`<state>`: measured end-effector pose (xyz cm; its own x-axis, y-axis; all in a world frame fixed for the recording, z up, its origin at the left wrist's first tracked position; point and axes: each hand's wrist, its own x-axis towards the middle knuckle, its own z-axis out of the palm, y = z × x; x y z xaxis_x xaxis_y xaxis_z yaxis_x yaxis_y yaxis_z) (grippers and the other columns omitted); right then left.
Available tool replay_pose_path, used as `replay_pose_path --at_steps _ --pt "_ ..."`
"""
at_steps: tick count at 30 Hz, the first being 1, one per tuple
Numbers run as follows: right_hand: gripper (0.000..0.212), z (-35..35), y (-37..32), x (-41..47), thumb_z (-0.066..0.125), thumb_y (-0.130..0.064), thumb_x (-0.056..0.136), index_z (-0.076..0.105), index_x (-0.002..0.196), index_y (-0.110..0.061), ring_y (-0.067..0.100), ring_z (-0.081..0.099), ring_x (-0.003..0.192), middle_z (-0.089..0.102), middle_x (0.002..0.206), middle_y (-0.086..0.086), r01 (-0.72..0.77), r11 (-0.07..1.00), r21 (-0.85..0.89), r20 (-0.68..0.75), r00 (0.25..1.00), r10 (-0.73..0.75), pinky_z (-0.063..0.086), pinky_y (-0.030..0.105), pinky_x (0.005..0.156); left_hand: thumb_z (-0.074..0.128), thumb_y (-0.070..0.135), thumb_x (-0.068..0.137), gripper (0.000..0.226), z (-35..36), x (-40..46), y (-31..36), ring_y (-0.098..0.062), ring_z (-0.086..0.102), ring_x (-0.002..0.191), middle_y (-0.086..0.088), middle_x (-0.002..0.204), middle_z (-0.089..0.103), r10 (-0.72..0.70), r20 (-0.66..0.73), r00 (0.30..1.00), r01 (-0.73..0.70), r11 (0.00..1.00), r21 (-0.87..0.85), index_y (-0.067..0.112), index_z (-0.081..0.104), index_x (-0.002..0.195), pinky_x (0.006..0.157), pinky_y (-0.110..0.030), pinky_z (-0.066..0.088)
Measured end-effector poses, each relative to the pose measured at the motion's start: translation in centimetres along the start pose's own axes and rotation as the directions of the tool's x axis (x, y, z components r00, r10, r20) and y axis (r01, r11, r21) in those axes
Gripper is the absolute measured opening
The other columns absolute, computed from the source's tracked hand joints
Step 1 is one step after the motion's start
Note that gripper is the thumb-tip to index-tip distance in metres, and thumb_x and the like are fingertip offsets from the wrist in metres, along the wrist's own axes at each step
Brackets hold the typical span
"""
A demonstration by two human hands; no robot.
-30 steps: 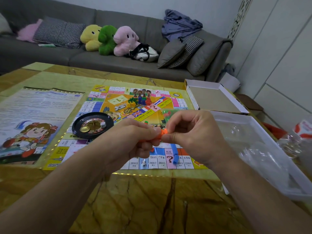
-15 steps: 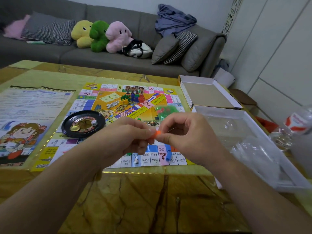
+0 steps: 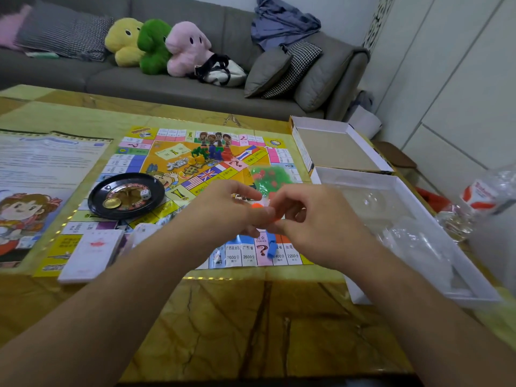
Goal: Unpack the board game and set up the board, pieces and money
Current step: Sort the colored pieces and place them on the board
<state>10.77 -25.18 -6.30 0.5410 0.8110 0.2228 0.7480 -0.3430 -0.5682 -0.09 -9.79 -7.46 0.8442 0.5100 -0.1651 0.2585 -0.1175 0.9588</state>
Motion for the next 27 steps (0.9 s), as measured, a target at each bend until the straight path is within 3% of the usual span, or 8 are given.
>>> replay_pose_path --at_steps 2,4,7,10,14,17,22,27 --pt "0.019 0.2 0.3 0.0 0.087 -0.016 0.084 0.073 0.088 -0.029 0.005 0.066 0.075 0.070 0.078 -0.013 -0.050 0.999 0.011 0.004 0.999 0.050 0.056 0.022 0.065 0.079 0.018 0.091 0.026 0.7 0.3 -0.4 -0.016 0.069 0.062 -0.003 0.074 0.077 -0.018 0.018 1.000 0.019 0.999 -0.042 0.013 0.068 0.115 0.065 -0.034 0.056" --pt "0.020 0.6 0.4 -0.1 0.087 -0.015 0.084 0.073 0.088 -0.028 0.006 0.066 0.076 0.070 0.079 -0.012 -0.073 0.997 -0.005 0.034 0.997 0.073 0.055 0.023 0.066 0.069 0.007 0.097 0.011 1.4 0.7 -0.7 -0.017 0.066 0.062 -0.004 0.069 0.074 -0.033 0.038 0.999 0.035 0.998 -0.051 0.010 0.071 0.108 0.067 -0.033 0.057" --pt "0.021 0.7 0.6 -0.2 0.087 -0.017 0.083 0.071 0.087 -0.030 0.008 0.065 0.077 0.069 0.081 -0.011 -0.089 0.995 -0.039 0.029 0.995 0.091 0.056 0.030 0.068 0.055 -0.009 0.098 0.022 2.0 1.1 -0.6 -0.024 0.065 0.066 -0.014 0.072 0.071 -0.089 0.068 0.994 0.095 0.991 -0.096 0.004 0.071 0.107 0.077 -0.039 0.061" --pt "0.020 0.4 0.9 -0.1 0.086 -0.018 0.085 0.071 0.082 -0.031 0.008 0.065 0.078 0.069 0.079 -0.012 -0.074 0.996 -0.051 -0.002 0.997 0.074 0.057 0.031 0.068 0.044 -0.018 0.099 0.031 1.6 1.2 -0.4 -0.025 0.063 0.068 -0.022 0.079 0.065 -0.127 0.094 0.987 0.144 0.968 -0.205 -0.004 0.066 0.115 0.061 -0.030 0.058" --pt "0.020 0.9 1.1 -0.1 0.083 -0.018 0.088 0.073 0.090 -0.035 0.004 0.065 0.081 0.069 0.082 -0.015 -0.057 0.997 -0.044 0.018 0.998 0.058 0.054 0.027 0.071 0.043 -0.018 0.099 0.029 1.3 0.8 -0.8 -0.024 0.064 0.067 -0.016 0.071 0.067 -0.116 0.120 0.986 0.138 0.971 -0.195 -0.004 0.068 0.103 0.061 -0.028 0.059" --pt "0.020 1.2 0.9 0.0 0.081 -0.019 0.090 0.073 0.091 -0.037 0.003 0.067 0.082 0.069 0.085 -0.018 -0.049 0.998 -0.046 0.016 0.999 0.050 0.058 0.032 0.076 0.044 -0.018 0.098 0.028 1.2 0.7 -0.8 -0.020 0.068 0.062 -0.015 0.066 0.069 -0.130 0.101 0.986 0.149 0.966 -0.212 -0.007 0.069 0.102 0.058 -0.028 0.059" --pt "0.024 1.6 1.1 0.0 0.078 -0.012 0.092 0.070 0.088 -0.034 0.012 0.074 0.075 0.071 0.086 -0.012 -0.114 0.990 0.081 0.003 0.993 0.114 0.065 0.042 0.070 0.053 -0.013 0.097 0.019 0.9 0.3 -1.1 -0.022 0.070 0.063 -0.020 0.073 0.072 -0.137 0.102 0.985 0.163 0.937 -0.308 -0.009 0.068 0.108 0.058 -0.029 0.060" --pt "0.027 0.6 0.8 0.4 0.069 0.008 0.094 0.074 0.097 -0.019 0.016 0.080 0.081 0.078 0.099 0.002 -0.215 0.873 0.438 -0.048 0.964 0.262 0.066 0.041 0.082 0.058 0.002 0.103 0.016 0.5 0.0 -1.8 -0.021 0.072 0.071 -0.020 0.081 0.071 -0.075 0.125 0.989 0.112 0.940 -0.322 -0.009 0.069 0.105 0.069 -0.028 0.062"
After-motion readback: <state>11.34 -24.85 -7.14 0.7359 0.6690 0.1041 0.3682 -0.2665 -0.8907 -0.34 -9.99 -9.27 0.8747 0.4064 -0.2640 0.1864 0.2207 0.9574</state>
